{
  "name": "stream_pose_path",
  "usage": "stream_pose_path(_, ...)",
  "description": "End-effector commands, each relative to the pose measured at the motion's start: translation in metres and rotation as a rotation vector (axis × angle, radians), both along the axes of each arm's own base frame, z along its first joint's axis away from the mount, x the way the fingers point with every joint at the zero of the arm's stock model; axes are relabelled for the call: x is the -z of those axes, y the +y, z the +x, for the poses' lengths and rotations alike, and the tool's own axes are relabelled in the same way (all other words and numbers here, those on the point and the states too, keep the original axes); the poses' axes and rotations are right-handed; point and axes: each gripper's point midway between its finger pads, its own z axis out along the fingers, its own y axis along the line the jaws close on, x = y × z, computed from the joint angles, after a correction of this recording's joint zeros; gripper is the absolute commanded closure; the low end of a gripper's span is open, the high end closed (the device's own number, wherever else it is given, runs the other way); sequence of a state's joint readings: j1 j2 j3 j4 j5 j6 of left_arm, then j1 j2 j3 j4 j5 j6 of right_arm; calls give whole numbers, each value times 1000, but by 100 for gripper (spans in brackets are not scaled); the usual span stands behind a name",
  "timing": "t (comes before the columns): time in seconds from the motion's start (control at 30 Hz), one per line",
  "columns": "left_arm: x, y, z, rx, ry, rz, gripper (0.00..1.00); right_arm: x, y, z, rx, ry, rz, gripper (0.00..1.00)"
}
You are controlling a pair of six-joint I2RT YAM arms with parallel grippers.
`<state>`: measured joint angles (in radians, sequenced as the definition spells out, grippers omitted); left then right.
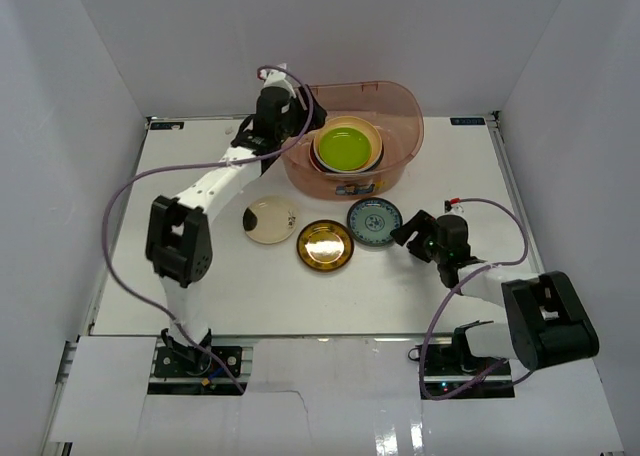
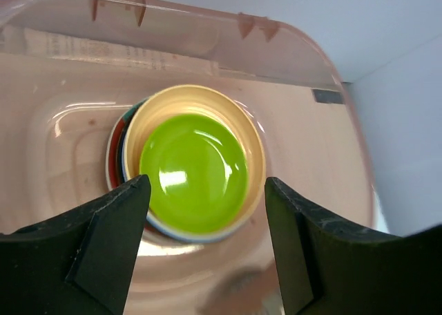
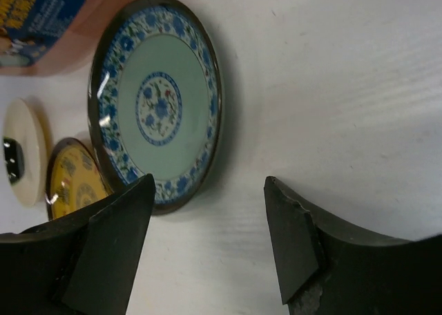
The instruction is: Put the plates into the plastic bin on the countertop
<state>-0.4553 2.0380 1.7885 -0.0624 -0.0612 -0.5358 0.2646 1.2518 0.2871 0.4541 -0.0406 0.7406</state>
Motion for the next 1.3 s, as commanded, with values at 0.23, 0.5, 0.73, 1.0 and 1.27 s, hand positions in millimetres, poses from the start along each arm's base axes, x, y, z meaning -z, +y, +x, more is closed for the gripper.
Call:
stream_pose_path(0.23,11,121,-186,-175,47,-45,22,0,16,55,135,-5,235,87)
stream_pose_path(0.5,110,175,-245,-356,235,-54,21,-75,1,4,50,-247,181,92)
stream_pose_path(0.73,141,186,-223,-458,250,-116,11,-211,0,-11,-63,-535,83,92)
stream_pose_path(1.0,173,183,-190,-466,330,-102,16,-255,32,116,-145,-546,-60,92)
stream_pose_path(1.27,208,188,-187,-494,403,-74,44,-207,68,239,-193,-383,-155,86)
